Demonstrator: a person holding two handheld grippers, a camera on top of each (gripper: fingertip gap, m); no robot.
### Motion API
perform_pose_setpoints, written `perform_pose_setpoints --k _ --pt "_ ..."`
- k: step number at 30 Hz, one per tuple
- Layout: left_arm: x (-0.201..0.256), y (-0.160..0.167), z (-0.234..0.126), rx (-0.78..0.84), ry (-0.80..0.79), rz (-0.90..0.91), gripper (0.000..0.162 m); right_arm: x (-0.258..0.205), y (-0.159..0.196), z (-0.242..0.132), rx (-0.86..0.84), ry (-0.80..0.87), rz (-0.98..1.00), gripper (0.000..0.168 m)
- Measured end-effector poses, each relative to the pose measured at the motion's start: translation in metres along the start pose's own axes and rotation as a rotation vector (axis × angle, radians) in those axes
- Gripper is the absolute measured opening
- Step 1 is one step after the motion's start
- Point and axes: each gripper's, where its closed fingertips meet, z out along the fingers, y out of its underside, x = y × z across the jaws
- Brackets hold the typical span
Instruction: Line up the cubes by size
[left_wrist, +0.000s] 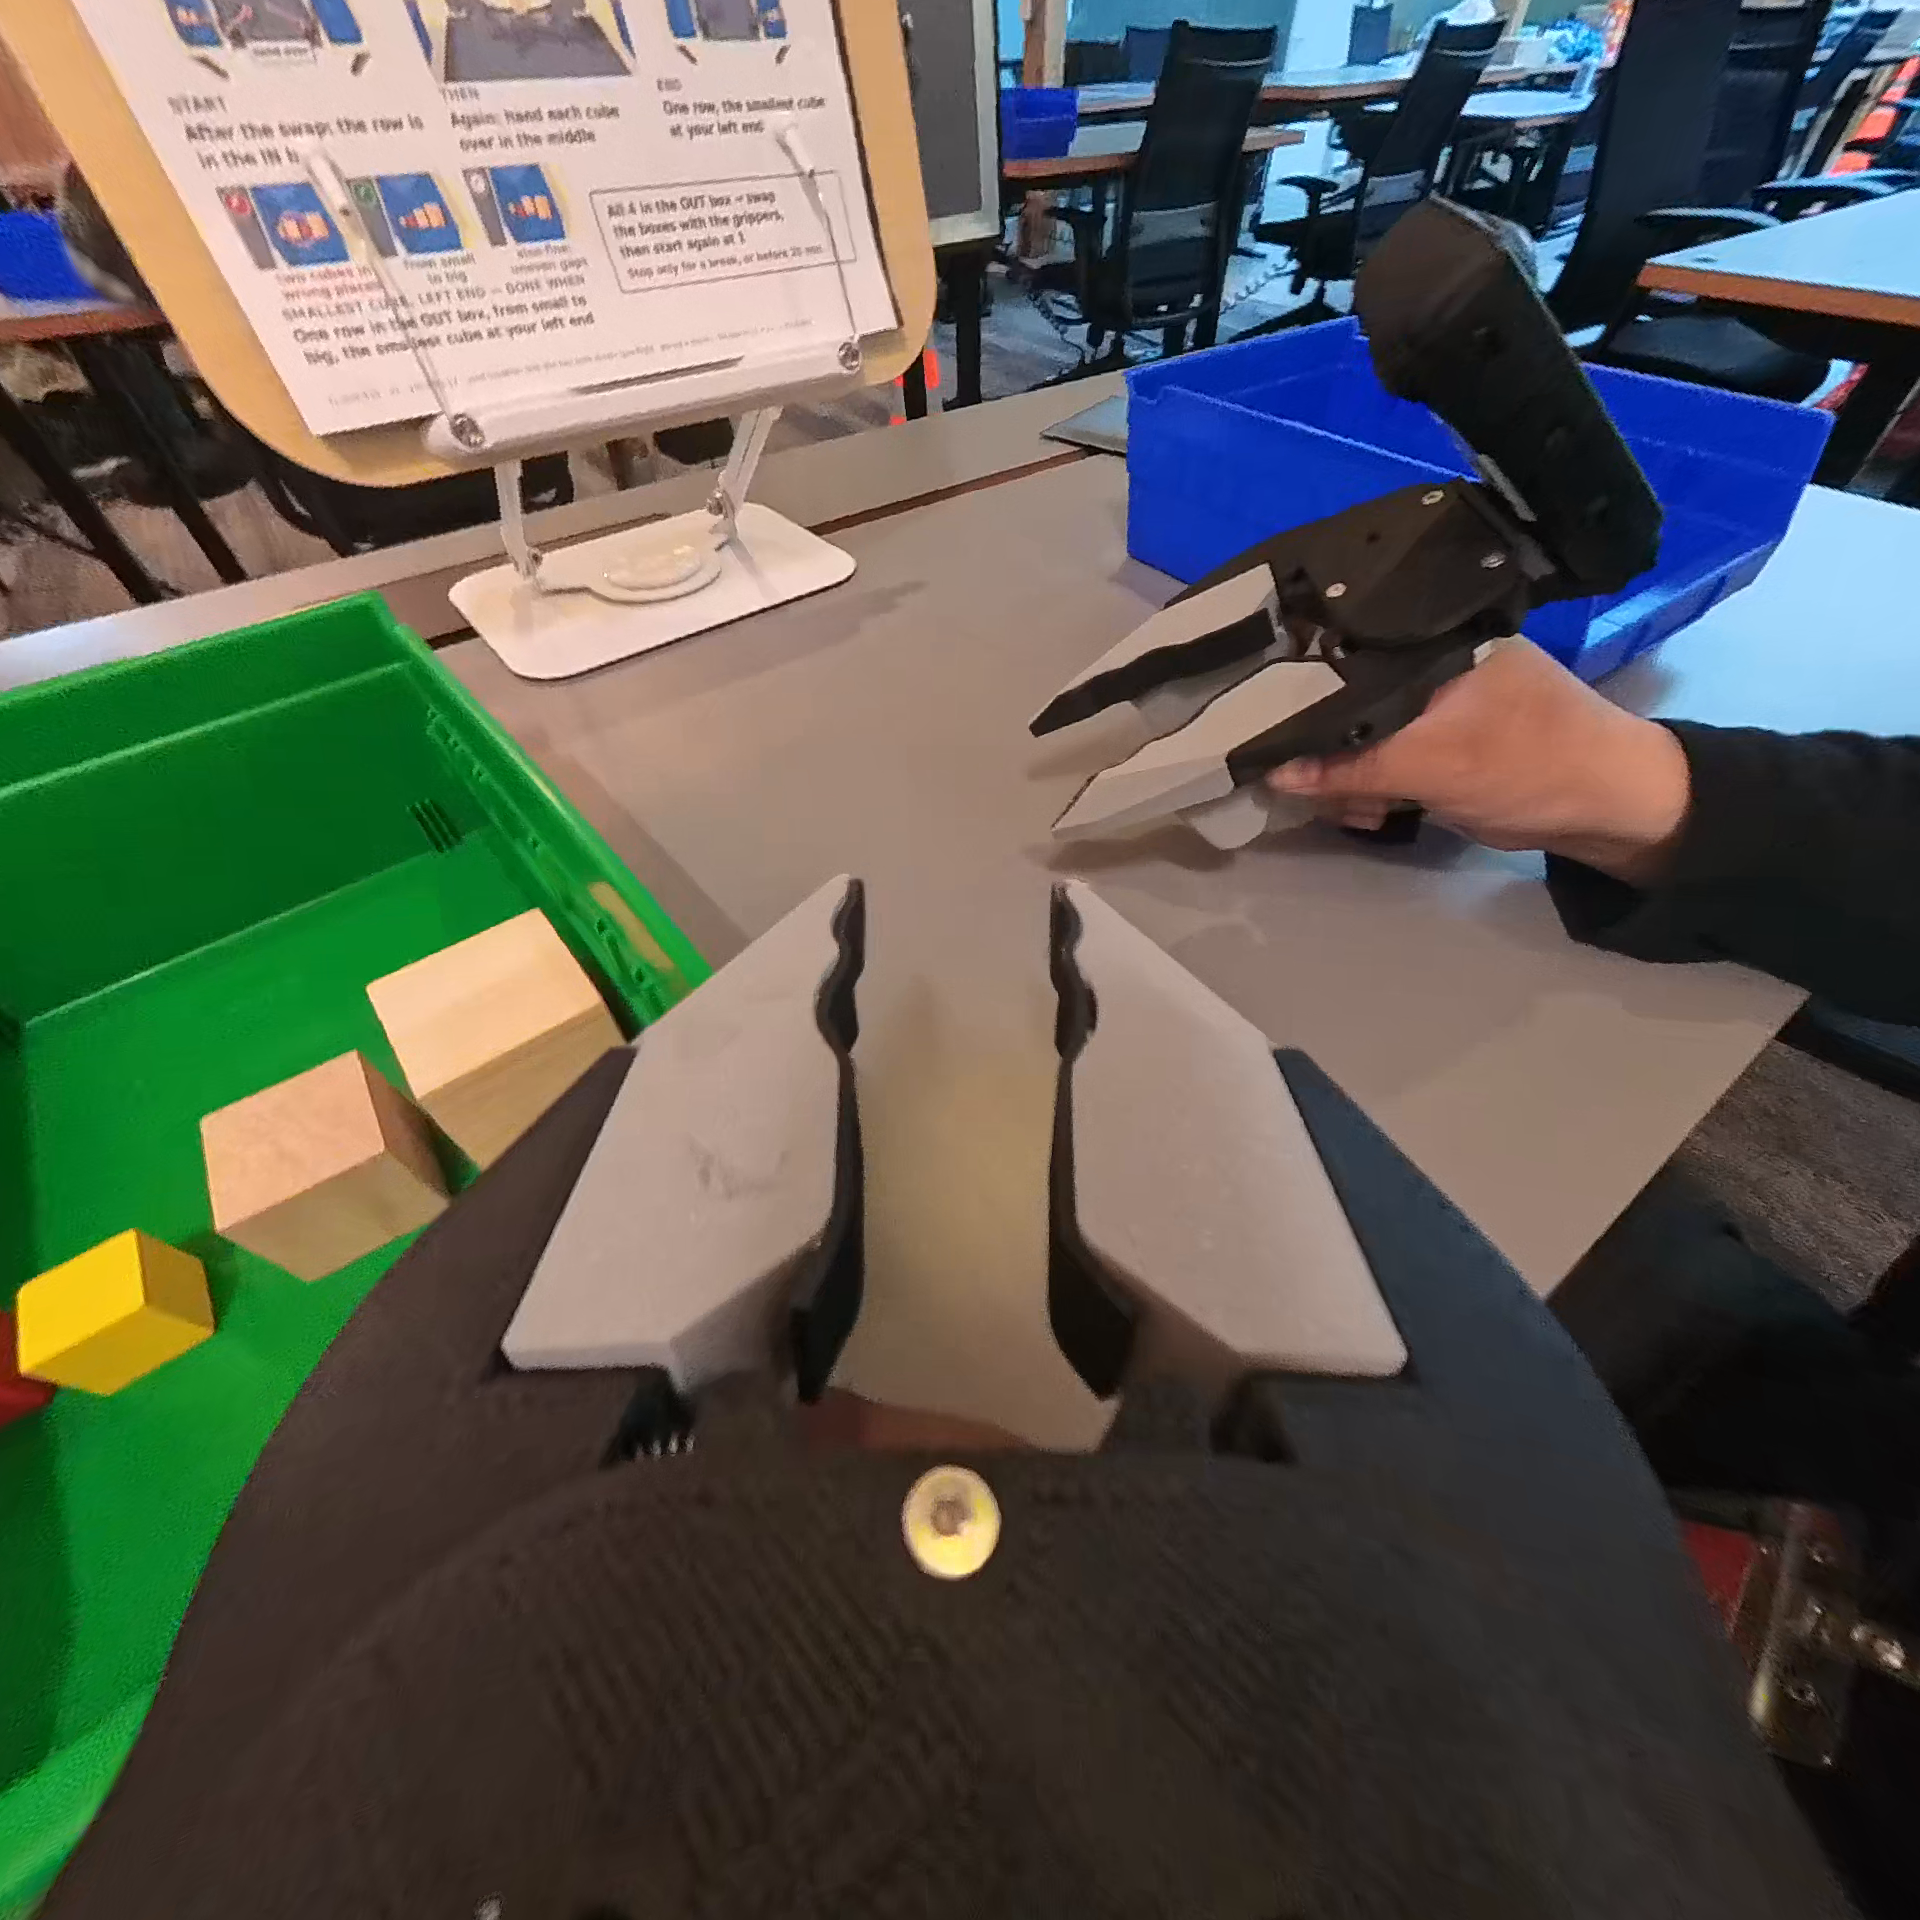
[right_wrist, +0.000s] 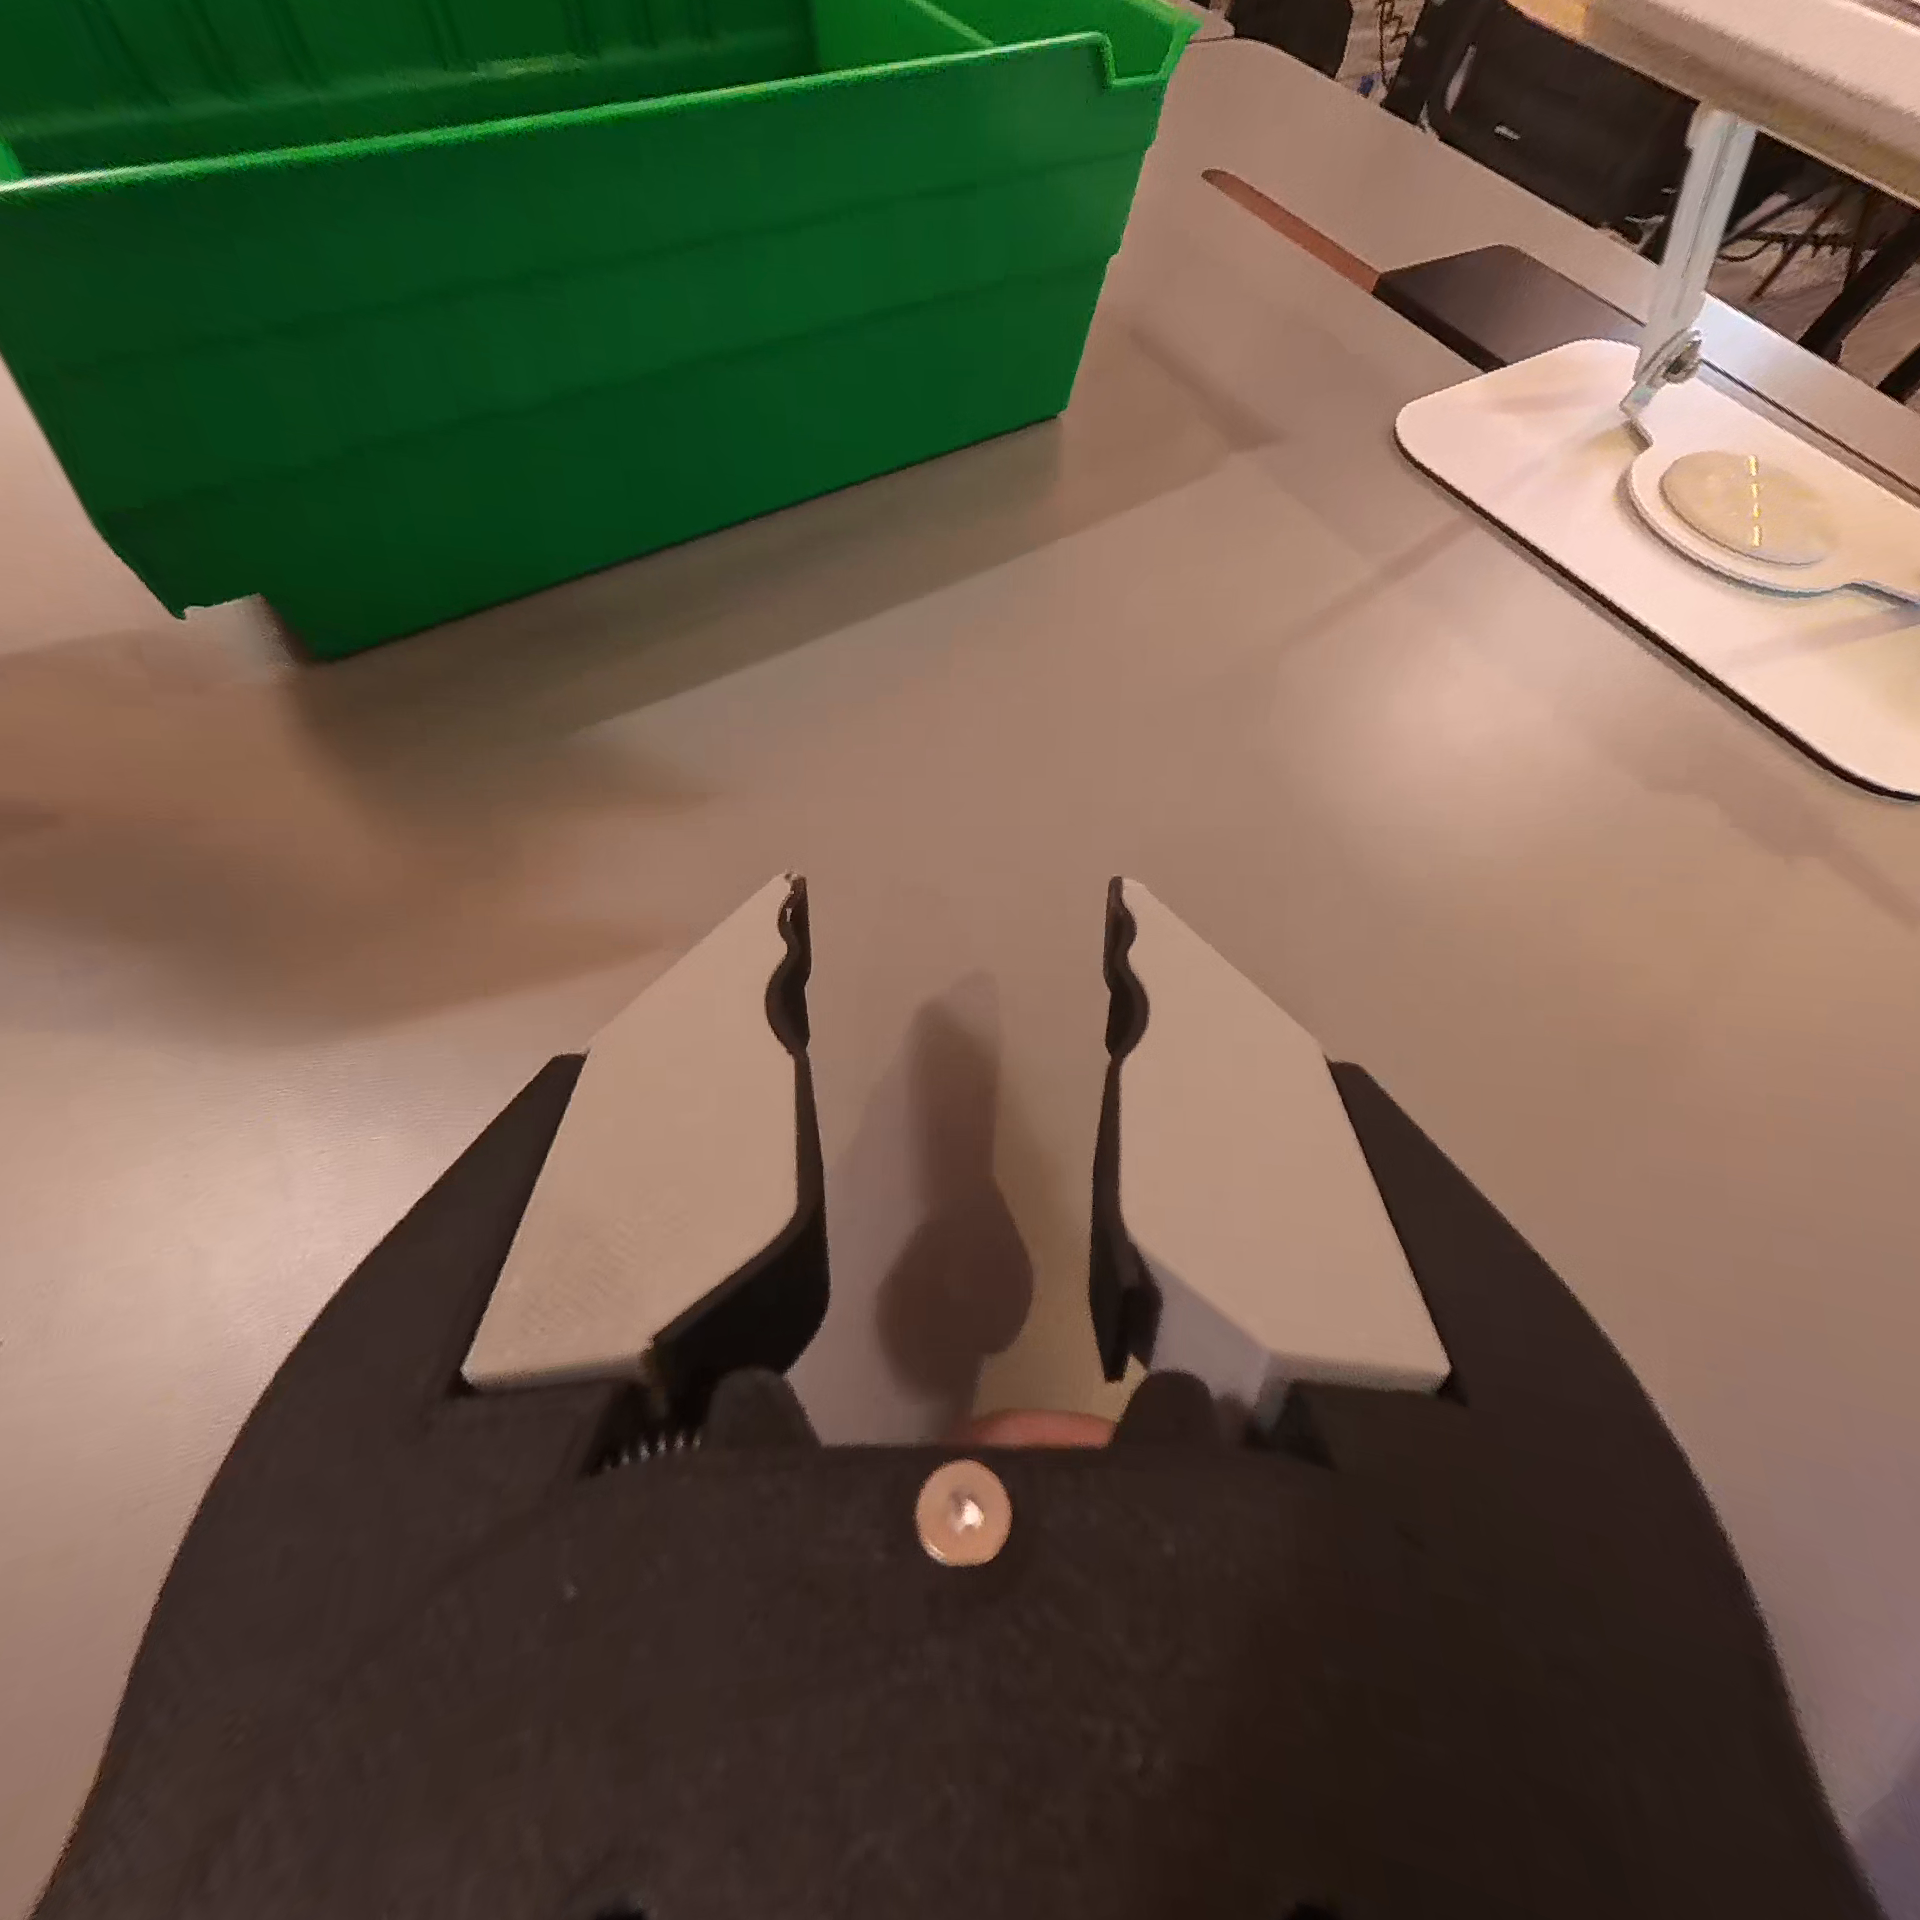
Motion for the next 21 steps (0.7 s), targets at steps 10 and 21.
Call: perform_pose_setpoints --k 10,21 --pt "0.023 0.007 -0.015 -0.046 -0.066 0.109 0.037 -0.017 -0.011 -0.004 0.029 0.065 -0.154 0.053" --pt "-0.004 0.009 -0.025 -0.059 -0.152 0.121 0.031 -0.010 -0.009 -0.005 0.038 0.051 -0.072 0.048"
